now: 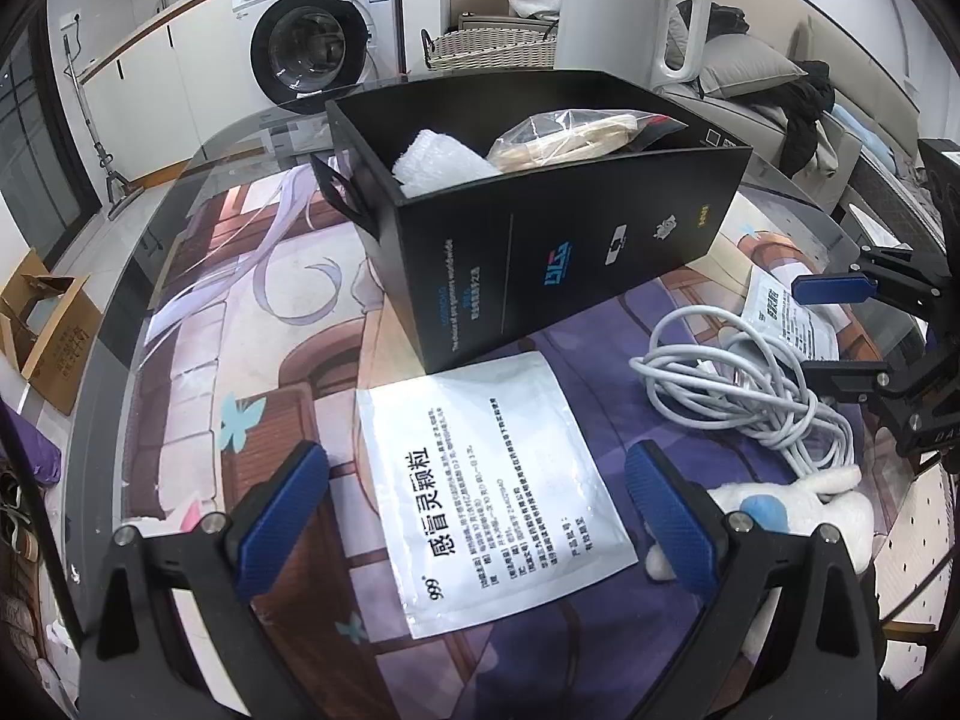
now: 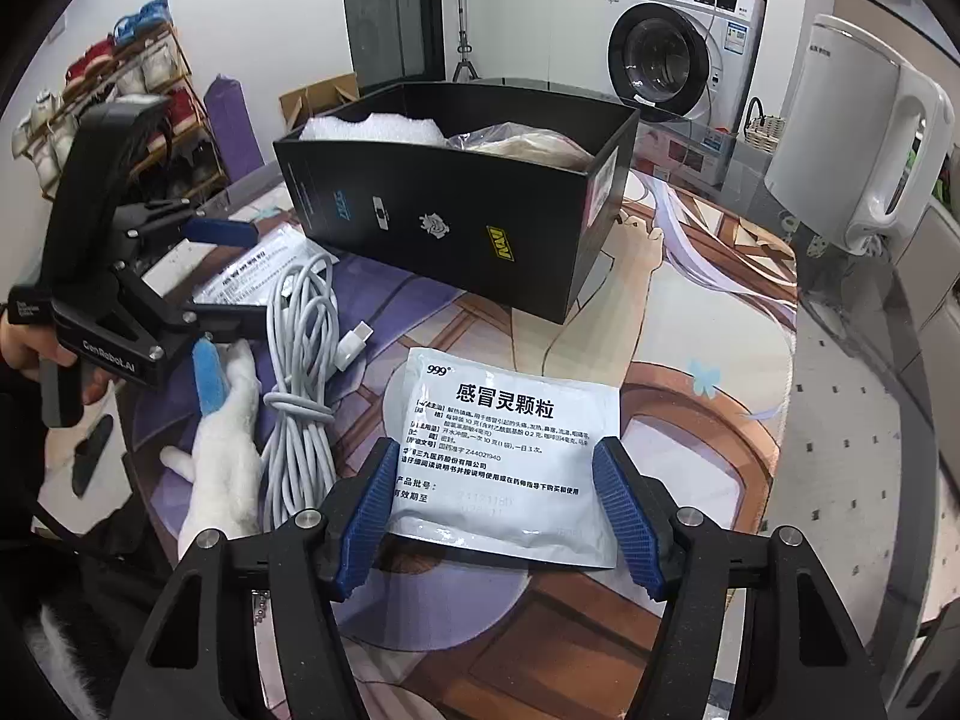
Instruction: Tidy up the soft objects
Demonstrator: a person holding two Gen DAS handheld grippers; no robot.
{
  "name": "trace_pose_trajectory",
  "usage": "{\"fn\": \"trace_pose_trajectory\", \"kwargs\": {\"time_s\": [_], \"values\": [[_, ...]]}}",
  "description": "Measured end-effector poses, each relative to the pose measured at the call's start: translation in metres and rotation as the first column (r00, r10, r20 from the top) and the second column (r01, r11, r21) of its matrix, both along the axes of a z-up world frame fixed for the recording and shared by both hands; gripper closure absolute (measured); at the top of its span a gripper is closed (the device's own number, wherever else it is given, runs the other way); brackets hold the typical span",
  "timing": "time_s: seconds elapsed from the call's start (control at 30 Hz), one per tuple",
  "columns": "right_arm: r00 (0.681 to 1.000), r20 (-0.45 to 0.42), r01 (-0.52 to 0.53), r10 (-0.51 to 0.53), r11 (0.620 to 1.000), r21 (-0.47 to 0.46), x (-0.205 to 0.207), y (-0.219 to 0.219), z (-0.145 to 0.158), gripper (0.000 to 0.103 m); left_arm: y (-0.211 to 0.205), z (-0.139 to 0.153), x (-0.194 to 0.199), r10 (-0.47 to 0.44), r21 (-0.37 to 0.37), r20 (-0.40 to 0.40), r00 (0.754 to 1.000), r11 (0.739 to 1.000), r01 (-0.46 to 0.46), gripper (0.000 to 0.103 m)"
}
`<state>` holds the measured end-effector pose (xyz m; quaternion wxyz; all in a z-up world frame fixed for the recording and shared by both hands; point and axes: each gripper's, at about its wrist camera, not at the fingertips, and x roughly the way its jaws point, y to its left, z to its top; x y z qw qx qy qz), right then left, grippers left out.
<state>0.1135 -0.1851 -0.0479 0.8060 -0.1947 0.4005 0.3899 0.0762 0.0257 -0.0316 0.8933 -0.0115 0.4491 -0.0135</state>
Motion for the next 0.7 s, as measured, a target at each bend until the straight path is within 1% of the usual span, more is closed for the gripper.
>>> {"fn": "trace_pose_trajectory", "kwargs": {"time_s": [0.13, 0.17, 0.23, 0.3, 0.5, 0.6, 0.7], "values": [[1.000, 0.001, -0.002, 0.002, 1.000, 0.002, 0.000, 0.000, 0.000, 0.037, -0.002, 0.000, -0.002, -0.023, -0.003, 0.006, 1.000, 1.000, 0.023, 0.007], [1.000, 0.004, -0.003, 0.003, 1.000, -0.001, -0.001, 0.001, 0.000, 0.037, -0.003, 0.001, -0.003, -0.032, -0.004, 0.008, 0.999, 0.999, 0.032, 0.010], [1.000, 0.011, -0.005, 0.005, 1.000, -0.007, -0.001, 0.002, -0.001, 0.037, -0.005, 0.003, -0.003, -0.052, -0.004, 0.013, 0.999, 0.999, 0.052, 0.017], [1.000, 0.014, -0.005, 0.005, 1.000, -0.012, -0.001, 0.002, -0.001, 0.037, -0.006, 0.005, -0.004, -0.071, -0.004, 0.021, 0.997, 0.997, 0.071, 0.033], [1.000, 0.028, -0.005, 0.006, 1.000, -0.028, -0.004, 0.005, -0.001, 0.037, -0.011, 0.010, -0.008, -0.098, 0.010, 0.031, 0.995, 0.995, 0.098, 0.052], [1.000, 0.030, -0.006, 0.007, 1.000, -0.028, -0.004, 0.004, -0.001, 0.037, -0.011, 0.011, -0.009, -0.106, 0.011, 0.037, 0.994, 0.994, 0.106, 0.057], [0.999, 0.034, -0.009, 0.010, 1.000, -0.026, -0.004, 0.004, -0.001, 0.037, -0.011, 0.012, -0.009, -0.109, 0.003, 0.040, 0.993, 0.994, 0.109, 0.059]]}}
